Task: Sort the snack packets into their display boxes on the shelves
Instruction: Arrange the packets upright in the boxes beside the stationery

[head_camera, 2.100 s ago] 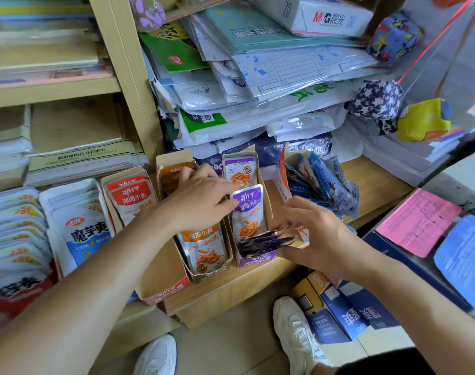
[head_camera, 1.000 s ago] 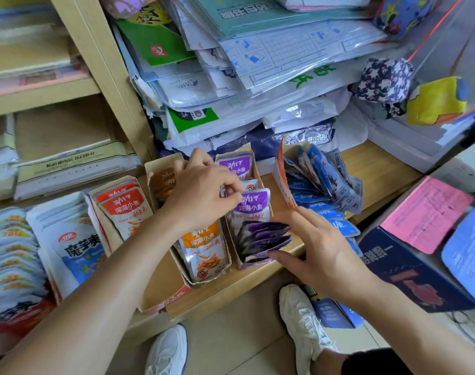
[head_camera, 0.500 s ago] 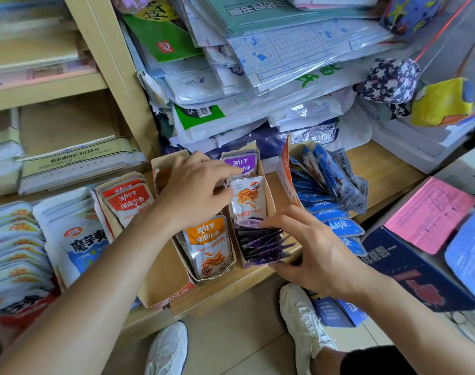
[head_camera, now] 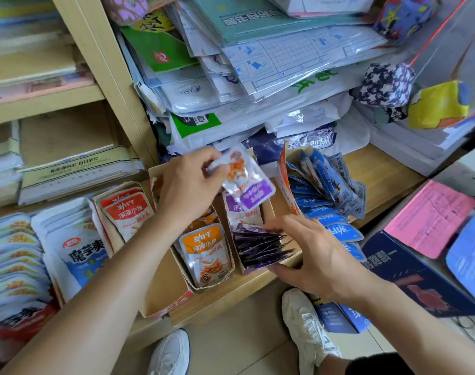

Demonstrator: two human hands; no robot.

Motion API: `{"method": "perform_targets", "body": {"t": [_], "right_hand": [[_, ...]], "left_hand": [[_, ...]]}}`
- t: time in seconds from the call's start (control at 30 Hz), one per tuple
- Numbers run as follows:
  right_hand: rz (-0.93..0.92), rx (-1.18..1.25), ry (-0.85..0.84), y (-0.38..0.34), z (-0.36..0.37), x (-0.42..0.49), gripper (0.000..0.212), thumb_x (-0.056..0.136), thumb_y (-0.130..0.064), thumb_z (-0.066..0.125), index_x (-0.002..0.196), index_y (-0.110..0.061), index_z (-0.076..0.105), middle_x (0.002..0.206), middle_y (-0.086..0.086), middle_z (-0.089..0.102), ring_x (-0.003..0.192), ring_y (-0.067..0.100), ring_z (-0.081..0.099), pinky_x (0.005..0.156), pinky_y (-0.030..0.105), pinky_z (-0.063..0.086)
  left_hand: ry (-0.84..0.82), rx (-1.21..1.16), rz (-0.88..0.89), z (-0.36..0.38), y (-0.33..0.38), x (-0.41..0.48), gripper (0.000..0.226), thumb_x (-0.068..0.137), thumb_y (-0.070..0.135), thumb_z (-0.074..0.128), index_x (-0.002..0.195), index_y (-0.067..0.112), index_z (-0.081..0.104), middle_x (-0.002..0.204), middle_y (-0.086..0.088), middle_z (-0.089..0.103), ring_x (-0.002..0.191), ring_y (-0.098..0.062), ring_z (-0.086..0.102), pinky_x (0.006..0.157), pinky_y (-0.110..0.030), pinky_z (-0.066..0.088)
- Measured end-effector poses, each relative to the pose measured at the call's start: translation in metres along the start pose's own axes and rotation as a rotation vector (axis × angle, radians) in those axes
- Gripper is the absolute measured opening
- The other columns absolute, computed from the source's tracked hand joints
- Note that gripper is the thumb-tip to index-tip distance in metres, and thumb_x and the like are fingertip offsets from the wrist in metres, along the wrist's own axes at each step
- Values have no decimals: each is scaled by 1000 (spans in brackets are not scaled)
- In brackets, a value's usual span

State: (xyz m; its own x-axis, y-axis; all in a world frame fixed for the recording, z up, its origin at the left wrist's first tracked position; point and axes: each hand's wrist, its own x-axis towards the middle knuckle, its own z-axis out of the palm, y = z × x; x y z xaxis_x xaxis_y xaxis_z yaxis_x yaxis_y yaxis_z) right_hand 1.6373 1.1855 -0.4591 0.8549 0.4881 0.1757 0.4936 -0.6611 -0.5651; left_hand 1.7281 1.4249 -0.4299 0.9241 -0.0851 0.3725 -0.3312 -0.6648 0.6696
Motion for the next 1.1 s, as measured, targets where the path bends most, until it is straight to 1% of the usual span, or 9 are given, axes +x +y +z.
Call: {"method": "perform_targets", "body": {"t": [0.13,0.27,0.37,0.47,0.63,0.77,0.87,0.97,1.1], "right_hand": [[16,-1,50,0,1,-1,58,78,-39,80,128,-33,52,141,-15,39,123,7,51,95,38,51],[23,40,73,-2,1,-2,71,79,-31,83,140,-35,46,158,-21,18,136,-7,36,101,13,42],[50,41,61,-3,1,1,73,79,-32,82,141,-36,44,160,-28,13,137,-8,34,97,6,38],[31,21,30,-2,2,2,64,81,-36,79,138,-36,50,157,-21,28,141,-2,35,103,19,42],[36,-57,-19,-2,1,3,54,84,-46,71,133,-32,55,119,-16,62,110,8,55,92,35,49],[16,-54,-24,2,3,2,54,83,-52,68,132,-34,54,116,-16,62,107,10,56,91,36,49],[38,-40,-14,5,5,2,56,83,-54,68,133,-37,53,116,-17,59,107,7,56,91,38,49],[57,-23,1,5,5,3,55,82,-51,73,132,-38,53,116,-19,57,107,3,56,90,39,50],[58,-25,18,2,4,2,56,81,-46,78,131,-38,54,115,-20,57,107,2,55,92,34,46]], "left_hand": [[-30,-273,-182,-13,0,-1,9,90,16,72,98,12,69,84,3,77,78,-12,74,77,-41,60],[-293,-297,-178,-20,-1,-9,25,88,6,73,104,23,63,90,7,78,88,-7,73,82,-38,59],[-482,-186,-67,-26,0,-14,42,89,4,70,117,33,58,99,13,72,94,-1,69,75,-29,58],[-555,35,24,-30,2,-16,58,87,10,64,130,48,55,90,19,66,69,0,63,55,-18,44],[-388,223,83,-25,-1,-18,30,92,39,67,122,37,67,102,16,69,92,-5,64,70,-26,47],[-348,33,-36,-20,-3,-14,16,85,27,79,98,26,71,85,15,73,70,1,62,62,-19,45],[-288,-130,-99,-21,-2,-10,27,84,16,81,107,27,73,82,13,75,66,1,63,66,-20,51],[-199,-328,-138,-24,5,-8,40,90,6,73,123,26,67,91,12,77,77,-4,72,70,-23,58],[-142,-480,-110,-14,11,-14,23,93,-2,66,105,18,66,97,10,76,92,-10,73,76,-23,57]]}}
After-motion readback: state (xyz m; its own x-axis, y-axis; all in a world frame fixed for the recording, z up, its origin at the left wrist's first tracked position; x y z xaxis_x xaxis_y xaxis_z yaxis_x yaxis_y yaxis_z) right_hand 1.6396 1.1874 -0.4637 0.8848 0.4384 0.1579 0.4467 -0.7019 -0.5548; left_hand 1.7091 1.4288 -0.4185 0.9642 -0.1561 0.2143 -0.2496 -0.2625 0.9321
